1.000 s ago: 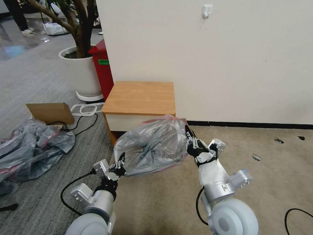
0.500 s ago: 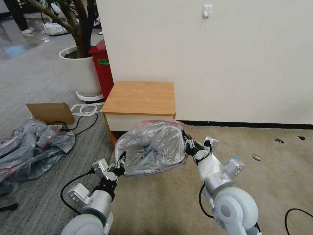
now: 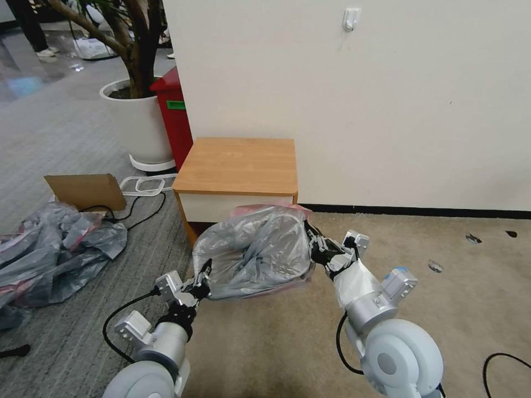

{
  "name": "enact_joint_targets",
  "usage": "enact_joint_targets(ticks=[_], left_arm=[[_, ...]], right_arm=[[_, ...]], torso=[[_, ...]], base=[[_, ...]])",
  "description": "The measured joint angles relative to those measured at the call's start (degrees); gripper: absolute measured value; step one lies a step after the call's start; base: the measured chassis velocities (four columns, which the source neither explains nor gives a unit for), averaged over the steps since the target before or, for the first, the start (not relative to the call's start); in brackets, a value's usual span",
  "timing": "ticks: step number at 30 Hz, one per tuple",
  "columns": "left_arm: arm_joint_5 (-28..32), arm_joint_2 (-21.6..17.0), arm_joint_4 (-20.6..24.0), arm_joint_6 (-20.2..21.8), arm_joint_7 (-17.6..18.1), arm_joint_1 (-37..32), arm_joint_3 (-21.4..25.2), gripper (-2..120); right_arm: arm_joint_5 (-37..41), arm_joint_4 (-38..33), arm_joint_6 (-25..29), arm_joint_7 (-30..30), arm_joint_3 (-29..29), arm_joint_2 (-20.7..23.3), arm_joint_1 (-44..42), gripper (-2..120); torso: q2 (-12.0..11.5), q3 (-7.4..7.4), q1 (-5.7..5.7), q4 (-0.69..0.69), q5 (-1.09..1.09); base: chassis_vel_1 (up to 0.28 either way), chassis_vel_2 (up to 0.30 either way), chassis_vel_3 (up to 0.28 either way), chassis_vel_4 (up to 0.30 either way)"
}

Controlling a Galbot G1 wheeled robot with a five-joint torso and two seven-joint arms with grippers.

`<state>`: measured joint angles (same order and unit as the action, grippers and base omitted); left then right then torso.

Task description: Pick up the garbage bag from the table and place it over the trash can.

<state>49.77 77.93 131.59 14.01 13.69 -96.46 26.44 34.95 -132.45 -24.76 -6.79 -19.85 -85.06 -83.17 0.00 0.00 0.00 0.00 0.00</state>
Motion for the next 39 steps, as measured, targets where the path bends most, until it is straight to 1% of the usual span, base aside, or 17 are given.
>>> enact_joint_targets(ticks=[8,12,15,19,22,25,32,39], left_arm=[[0.6,-0.1,0.1,-0.1,-0.5,-0.2,0.3,5],[1.9,0.0,0.3,-0.1,-0.5,-0.3,0.5,5],[4.4,0.1,0.7,0.1,-0.4,-0.1,1.1,5],[5.7,0.0,0.8,0.3,0.0,0.1,1.4,5],[6.3,0.0,0.8,0.5,0.4,0.3,1.4,5],[6.7,0.0,1.2,0.9,0.8,0.4,1.3,5],[7.9,-0.1,2.6,1.4,1.2,0.3,1.7,5],[8.6,0.1,3.7,1.7,1.9,0.1,1.7,5]], right_arm=[[2.6,-0.4,-0.7,-1.3,-0.9,0.9,0.1,0],[4.1,0.0,-0.8,-1.3,-1.5,1.7,0.1,0],[4.6,0.3,-0.8,-0.4,-2.0,2.3,-1.1,0],[4.6,0.3,-0.5,0.9,-2.2,2.3,-2.6,0],[4.3,0.6,0.4,2.1,-2.2,2.2,-3.7,0],[2.6,3.0,3.0,4.7,-2.4,2.1,-3.4,0],[1.0,6.1,3.9,5.4,-1.9,1.6,-1.3,0],[-1.3,8.2,5.2,5.8,-2.0,1.4,-1.2,0]], torso=[[0.0,0.0,0.0,0.0,0.0],[0.0,0.0,0.0,0.0,0.01],[0.0,0.0,0.0,0.0,0.01],[0.0,0.0,0.0,0.0,0.01],[0.0,0.0,0.0,0.0,0.0],[0.0,0.0,0.0,0.0,0.0],[0.0,0.0,0.0,0.0,0.0],[0.0,0.0,0.0,0.0,0.0]], base=[[0.0,0.0,0.0,0.0],[0.0,0.0,0.0,0.0],[0.0,0.0,0.0,0.0],[0.0,0.0,0.0,0.0],[0.0,0.0,0.0,0.0],[0.0,0.0,0.0,0.0],[0.0,0.0,0.0,0.0],[0.0,0.0,0.0,0.0]])
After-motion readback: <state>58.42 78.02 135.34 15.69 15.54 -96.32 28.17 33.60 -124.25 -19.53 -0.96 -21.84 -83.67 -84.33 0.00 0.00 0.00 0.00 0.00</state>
